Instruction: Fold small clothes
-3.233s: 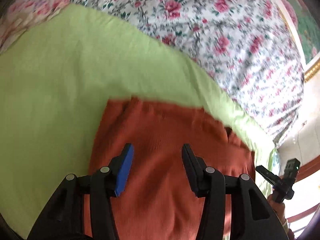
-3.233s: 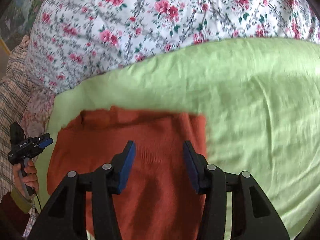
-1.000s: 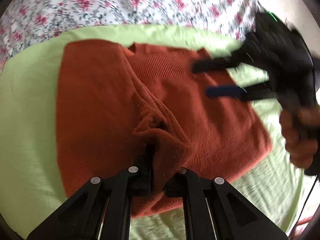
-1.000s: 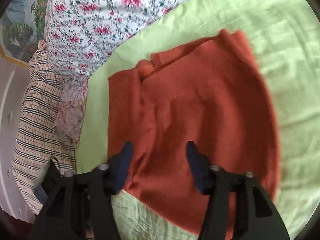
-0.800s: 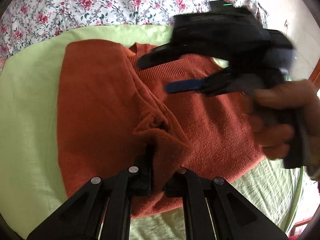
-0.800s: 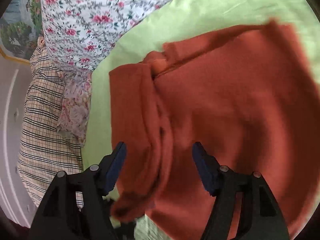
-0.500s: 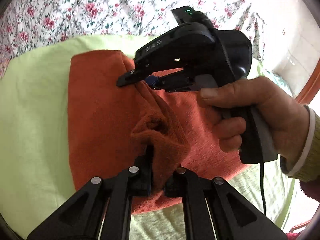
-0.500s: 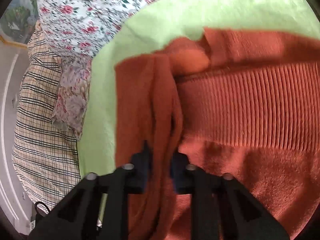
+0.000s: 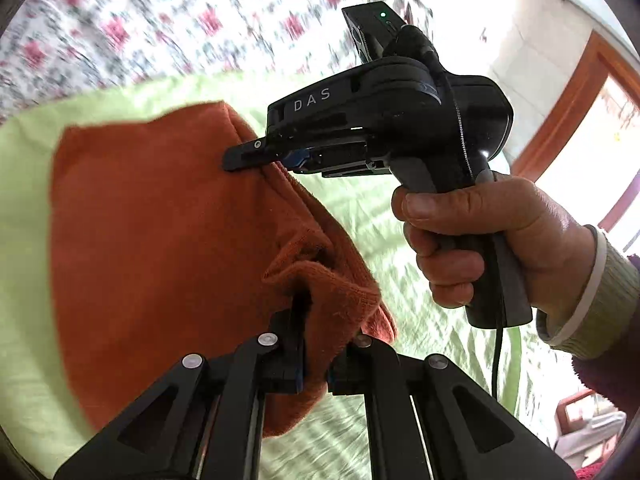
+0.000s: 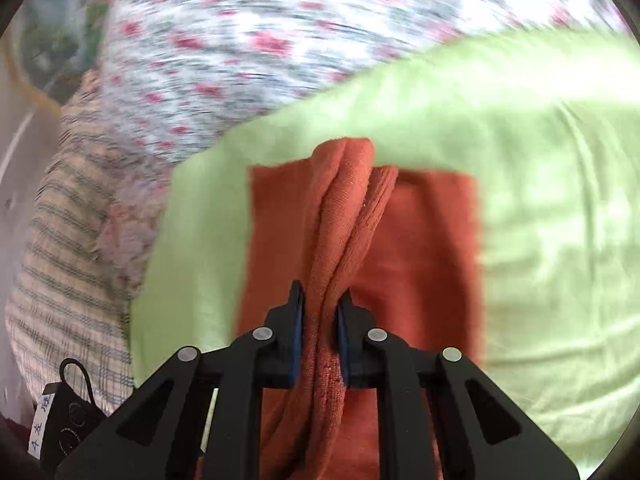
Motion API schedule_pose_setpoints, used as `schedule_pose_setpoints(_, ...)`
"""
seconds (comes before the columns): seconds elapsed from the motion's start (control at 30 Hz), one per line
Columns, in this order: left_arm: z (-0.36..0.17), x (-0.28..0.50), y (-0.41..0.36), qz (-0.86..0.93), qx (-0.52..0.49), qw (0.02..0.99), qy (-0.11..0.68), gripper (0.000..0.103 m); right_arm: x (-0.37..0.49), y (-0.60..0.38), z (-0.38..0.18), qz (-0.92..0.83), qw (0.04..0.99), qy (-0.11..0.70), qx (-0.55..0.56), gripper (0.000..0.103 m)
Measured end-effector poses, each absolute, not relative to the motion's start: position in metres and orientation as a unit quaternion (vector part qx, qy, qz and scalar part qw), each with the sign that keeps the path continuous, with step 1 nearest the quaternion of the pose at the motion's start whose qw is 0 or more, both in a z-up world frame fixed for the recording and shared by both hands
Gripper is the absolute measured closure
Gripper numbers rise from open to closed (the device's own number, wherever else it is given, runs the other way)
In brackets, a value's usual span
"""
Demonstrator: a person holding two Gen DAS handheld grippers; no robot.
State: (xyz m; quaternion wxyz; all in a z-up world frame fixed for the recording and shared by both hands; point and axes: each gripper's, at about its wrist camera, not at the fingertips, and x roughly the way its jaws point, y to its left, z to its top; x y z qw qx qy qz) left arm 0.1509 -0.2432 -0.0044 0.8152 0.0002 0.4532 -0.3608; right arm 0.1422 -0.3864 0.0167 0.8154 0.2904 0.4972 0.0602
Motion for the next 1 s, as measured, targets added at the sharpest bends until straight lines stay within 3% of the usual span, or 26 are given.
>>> schedule_pose_setpoints(0.13,-0.015,0.155,-0.256,-0.361,0.02,0.809,0.463,0.098,0.131,-0.41,-0.006,0.043,0.804,0.504,0.313,0.087)
schedule_pose_setpoints(0.53,-0.03,0.146,-0.279,-0.366,0.029,0.8,0.475,0.097,0.126,-0.418,-0.005,0.035,0.817,0.498,0.288,0.089)
schedule_pose_setpoints(0.63,-0.04,0.149,-0.28,-0.371,0.029,0.787,0.492,0.092,0.126,-0.418,-0.015,0.022,0.818,0.509,0.268,0.089)
schedule_pose_setpoints(0.73,-0.03,0.146,-0.27,-0.384,0.029,0.78,0.493,0.078,0.123,-0.414,-0.014,0.012,0.824,0.507,0.252,0.088)
schedule_pose_setpoints(0.8,-0.02,0.138,-0.255,-0.384,0.024,0.78,0.493,0.054,0.119,-0.412,-0.009,0.0,0.827,0.506,0.247,0.078)
schedule_pose_setpoints(0.87,-0.012,0.135,-0.23,-0.367,0.012,0.788,0.494,0.042,0.11,-0.413,0.0,-0.017,0.83,0.499,0.247,0.072)
schedule_pose_setpoints(0.93,-0.008,0.138,-0.199,-0.341,-0.006,0.798,0.497,0.041,0.101,-0.414,0.007,-0.029,0.832,0.493,0.254,0.055)
schedule_pose_setpoints(0.97,-0.007,0.141,-0.188,-0.331,-0.016,0.8,0.501,0.041,0.097,-0.414,0.009,-0.031,0.831,0.492,0.258,0.041)
schedule_pose_setpoints(1.0,-0.008,0.144,-0.175,-0.318,-0.028,0.802,0.505,0.039,0.093,-0.415,0.01,-0.03,0.831,0.488,0.266,0.035)
